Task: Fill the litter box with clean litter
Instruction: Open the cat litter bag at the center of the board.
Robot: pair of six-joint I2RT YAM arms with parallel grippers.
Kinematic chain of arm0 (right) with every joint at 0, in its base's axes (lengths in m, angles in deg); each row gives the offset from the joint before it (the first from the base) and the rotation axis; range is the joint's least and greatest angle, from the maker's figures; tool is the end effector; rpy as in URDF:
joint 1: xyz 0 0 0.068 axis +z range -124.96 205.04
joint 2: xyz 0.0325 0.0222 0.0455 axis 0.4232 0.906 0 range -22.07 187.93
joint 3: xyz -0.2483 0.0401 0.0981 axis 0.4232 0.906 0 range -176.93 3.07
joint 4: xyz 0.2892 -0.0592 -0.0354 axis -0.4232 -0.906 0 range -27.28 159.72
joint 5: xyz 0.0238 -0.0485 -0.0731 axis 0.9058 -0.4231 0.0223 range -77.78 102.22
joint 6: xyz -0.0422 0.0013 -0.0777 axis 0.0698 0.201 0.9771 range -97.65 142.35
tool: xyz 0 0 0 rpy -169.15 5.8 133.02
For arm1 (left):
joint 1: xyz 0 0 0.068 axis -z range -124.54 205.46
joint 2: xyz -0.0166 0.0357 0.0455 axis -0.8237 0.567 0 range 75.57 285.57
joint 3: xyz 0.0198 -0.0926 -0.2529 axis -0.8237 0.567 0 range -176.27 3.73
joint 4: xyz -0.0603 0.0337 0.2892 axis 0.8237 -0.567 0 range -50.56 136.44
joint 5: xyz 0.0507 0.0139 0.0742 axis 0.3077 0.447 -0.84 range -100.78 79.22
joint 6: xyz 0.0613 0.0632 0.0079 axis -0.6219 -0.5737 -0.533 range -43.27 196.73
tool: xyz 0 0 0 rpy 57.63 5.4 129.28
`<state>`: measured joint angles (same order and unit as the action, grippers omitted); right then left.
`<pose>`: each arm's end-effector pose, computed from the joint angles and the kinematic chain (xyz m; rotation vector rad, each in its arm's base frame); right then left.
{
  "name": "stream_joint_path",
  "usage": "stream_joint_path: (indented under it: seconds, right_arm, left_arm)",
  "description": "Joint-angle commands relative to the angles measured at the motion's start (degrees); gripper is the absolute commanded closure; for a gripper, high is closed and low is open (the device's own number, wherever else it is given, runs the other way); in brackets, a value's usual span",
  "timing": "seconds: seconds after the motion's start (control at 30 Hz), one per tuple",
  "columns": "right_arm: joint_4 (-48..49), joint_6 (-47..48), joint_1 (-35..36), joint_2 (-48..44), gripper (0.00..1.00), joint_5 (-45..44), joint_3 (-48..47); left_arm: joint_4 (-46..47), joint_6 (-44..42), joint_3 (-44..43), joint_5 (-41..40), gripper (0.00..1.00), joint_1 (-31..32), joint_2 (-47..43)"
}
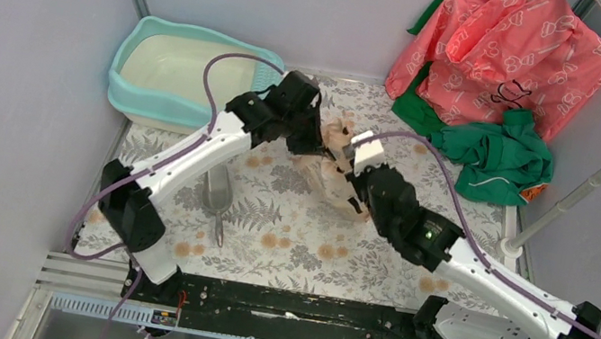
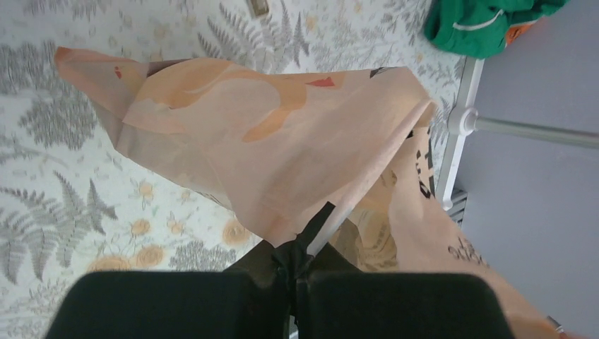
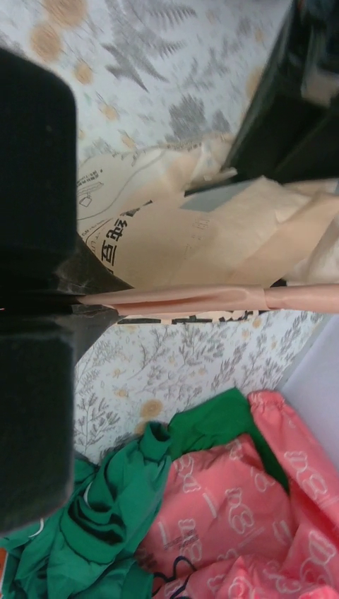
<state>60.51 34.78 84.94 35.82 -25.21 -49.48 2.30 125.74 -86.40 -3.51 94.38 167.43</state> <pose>0.1921 0.2361 0.3337 -0.6486 1.6487 0.0022 0.3197 -0.2709 0.3169 -0.1586 2.5418 -0.8327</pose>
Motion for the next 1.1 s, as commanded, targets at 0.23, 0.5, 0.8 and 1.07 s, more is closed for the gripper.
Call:
stream_joint_path:
  seconds: [0.23, 0.5, 0.8, 1.07]
  right_arm:
    - [13.37, 0.56, -21.48, 12.80, 1.00, 19.51, -9.12]
    - [18.32, -8.19, -21.50, 8.44, 1.00, 28.50, 5.38]
    - [19.62, -15.68, -20.38, -3.93, 1.00, 31.43, 19.30]
    - [12.25, -19.06, -11.21, -10.56, 0.94, 27.03, 20.59]
  left_arm:
    - [7.44, -6.20, -17.63, 9.58, 0.98, -4.46, 13.07]
    - [28.76, 0.77, 23.37, 12.16, 0.96, -3.04, -1.45]
    - [34.06, 4.12, 36.73, 9.52, 0.93, 2.09, -9.90]
    - [33.69, 4.62, 36.84, 7.46, 0.88, 4.59, -9.23]
